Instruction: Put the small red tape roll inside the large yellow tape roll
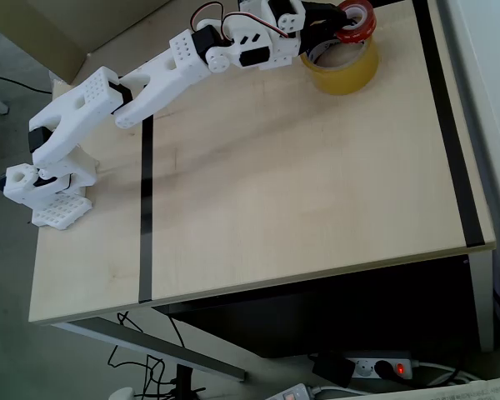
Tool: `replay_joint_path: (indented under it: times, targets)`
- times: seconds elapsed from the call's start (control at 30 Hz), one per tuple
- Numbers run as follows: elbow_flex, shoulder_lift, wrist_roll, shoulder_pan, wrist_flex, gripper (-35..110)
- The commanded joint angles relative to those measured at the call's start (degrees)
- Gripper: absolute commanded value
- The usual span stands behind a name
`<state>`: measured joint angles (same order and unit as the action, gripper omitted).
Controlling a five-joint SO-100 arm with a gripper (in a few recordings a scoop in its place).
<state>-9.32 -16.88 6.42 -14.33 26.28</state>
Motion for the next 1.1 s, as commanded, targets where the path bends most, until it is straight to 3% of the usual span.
replay_joint_path:
  times: [0.0,1.07]
  targets:
    - [3.3,-4.0,0.5,0.4,0.6,0]
    - [5.1,-5.6,0.5,-0.7,5.4,0]
